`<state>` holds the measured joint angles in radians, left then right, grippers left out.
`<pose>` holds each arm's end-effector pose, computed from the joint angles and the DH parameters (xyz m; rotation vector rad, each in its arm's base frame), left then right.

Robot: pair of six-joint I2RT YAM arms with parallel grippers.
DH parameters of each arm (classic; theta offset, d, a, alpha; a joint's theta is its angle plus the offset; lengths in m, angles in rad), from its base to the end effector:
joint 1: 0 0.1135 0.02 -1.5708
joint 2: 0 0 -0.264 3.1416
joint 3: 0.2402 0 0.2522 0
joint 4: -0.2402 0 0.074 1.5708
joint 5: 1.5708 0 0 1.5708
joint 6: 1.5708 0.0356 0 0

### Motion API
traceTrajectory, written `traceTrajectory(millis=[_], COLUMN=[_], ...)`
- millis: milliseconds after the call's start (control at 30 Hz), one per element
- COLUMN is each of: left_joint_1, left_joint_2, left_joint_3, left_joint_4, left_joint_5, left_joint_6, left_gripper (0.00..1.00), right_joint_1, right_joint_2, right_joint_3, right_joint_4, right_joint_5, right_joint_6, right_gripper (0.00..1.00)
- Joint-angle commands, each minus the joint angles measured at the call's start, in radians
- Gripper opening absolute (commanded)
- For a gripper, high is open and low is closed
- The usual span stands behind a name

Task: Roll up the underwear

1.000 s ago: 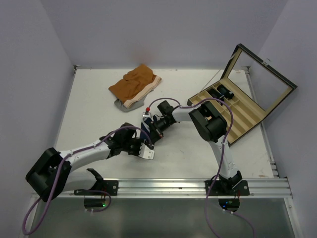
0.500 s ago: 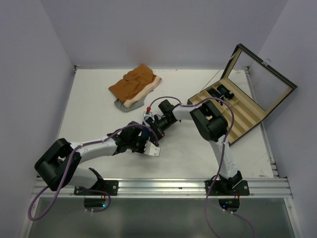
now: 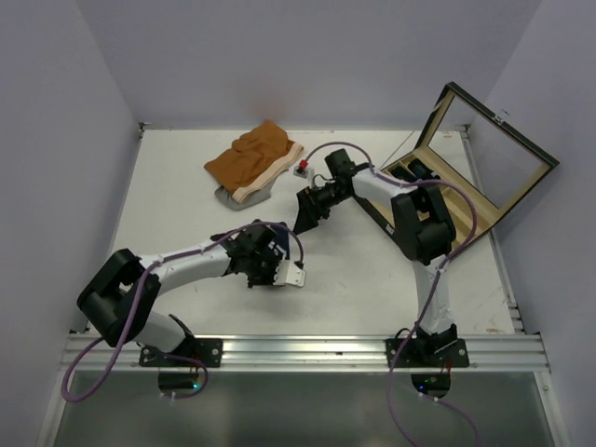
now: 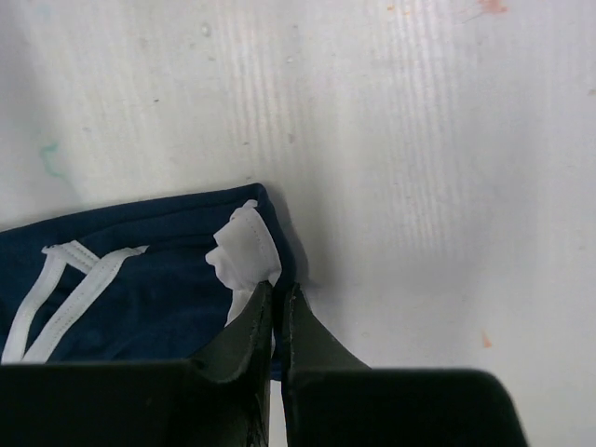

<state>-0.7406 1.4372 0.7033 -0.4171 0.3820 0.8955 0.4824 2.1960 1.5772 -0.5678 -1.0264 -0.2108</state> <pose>0.1760 -0.1788 0.1579 2.0148 1.7373 -0.4686 0.3788 0.2327 0.1486 -1.1196 2.2841 1.4785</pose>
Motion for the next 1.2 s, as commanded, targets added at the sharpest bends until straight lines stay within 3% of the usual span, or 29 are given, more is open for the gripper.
traceTrajectory(millis=[0, 100, 233, 333, 500, 600, 733, 833, 1167], left_joint_1=[0.001, 0.033, 0.101, 0.162, 0.267, 0.297, 0.316, 0.32, 0.323], left_joint_2=[0.077, 0.174, 0.353, 0.529, 0.787, 0.885, 0.962, 0.991, 0.974], left_joint_3=[0.047, 0.139, 0.324, 0.474, 0.645, 0.767, 0.846, 0.854, 0.765], left_joint_4=[-0.244, -0.319, -0.437, -0.564, -0.713, -0.758, -0.79, -0.793, -0.701], left_joint_5=[0.121, 0.205, 0.297, 0.377, 0.457, 0.456, 0.448, 0.445, 0.436], left_joint_6=[-0.062, -0.09, -0.112, -0.106, -0.06, -0.029, -0.015, -0.006, -0.064], left_gripper=[0.0, 0.0, 0.0, 0.0, 0.0, 0.0, 0.01, 0.01, 0.03], right_joint_1=[-0.065, -0.11, -0.136, -0.136, -0.12, -0.033, 0.183, 0.313, 0.455], right_joint_2=[-0.161, -0.234, -0.411, -0.545, -0.719, -0.78, -0.788, -0.754, -0.492], right_joint_3=[0.011, -0.037, -0.126, -0.227, -0.367, -0.396, -0.454, -0.526, -0.556], right_joint_4=[0.037, 0.032, -0.032, -0.069, -0.086, -0.118, -0.054, 0.101, 0.47], right_joint_5=[0.089, 0.083, 0.121, 0.138, 0.164, 0.218, 0.317, 0.417, 0.601], right_joint_6=[0.01, -0.015, -0.137, -0.255, -0.318, -0.398, -0.455, -0.501, -0.515], right_gripper=[0.89, 0.81, 0.58, 0.51, 0.47, 0.45, 0.45, 0.44, 0.47])
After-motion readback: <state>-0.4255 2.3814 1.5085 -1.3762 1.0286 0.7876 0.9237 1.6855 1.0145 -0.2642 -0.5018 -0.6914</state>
